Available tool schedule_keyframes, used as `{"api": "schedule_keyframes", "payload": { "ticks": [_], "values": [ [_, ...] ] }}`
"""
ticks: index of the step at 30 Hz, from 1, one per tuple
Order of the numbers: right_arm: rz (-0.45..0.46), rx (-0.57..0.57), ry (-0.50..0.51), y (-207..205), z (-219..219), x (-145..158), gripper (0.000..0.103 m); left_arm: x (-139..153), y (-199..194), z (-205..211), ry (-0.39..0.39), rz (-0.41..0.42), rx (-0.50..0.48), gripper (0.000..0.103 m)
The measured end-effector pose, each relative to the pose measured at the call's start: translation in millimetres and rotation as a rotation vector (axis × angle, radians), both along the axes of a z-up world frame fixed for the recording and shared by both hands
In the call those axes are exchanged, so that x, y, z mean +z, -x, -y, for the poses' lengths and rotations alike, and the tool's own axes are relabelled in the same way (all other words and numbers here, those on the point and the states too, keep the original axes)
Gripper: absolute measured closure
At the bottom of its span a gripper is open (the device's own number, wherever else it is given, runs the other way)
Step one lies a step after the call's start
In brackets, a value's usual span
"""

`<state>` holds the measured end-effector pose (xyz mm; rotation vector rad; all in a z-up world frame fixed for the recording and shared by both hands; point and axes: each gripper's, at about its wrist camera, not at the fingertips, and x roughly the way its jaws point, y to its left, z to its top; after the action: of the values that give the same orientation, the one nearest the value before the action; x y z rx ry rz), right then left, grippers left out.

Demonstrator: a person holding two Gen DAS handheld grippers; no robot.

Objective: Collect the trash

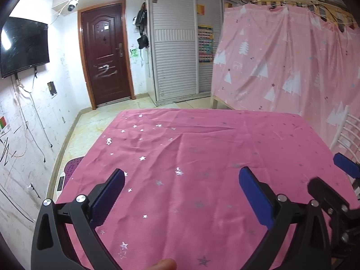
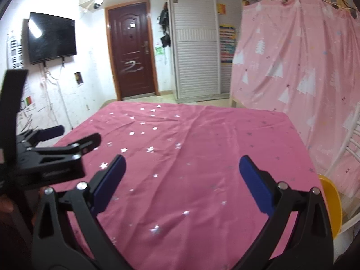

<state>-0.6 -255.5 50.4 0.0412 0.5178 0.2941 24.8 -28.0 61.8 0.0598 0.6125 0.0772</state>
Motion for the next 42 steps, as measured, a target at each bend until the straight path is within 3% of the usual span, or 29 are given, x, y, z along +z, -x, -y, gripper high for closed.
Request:
{"api": "schedule_keyframes", "payload": {
  "ticks": [42],
  "values": [
    [-0.014,0.033,-0.005,-0.6,-3.1,-5.5,0.006,-9.8,0.1,-5.9,0.002,-0.018,0.025,0.008]
  ]
}}
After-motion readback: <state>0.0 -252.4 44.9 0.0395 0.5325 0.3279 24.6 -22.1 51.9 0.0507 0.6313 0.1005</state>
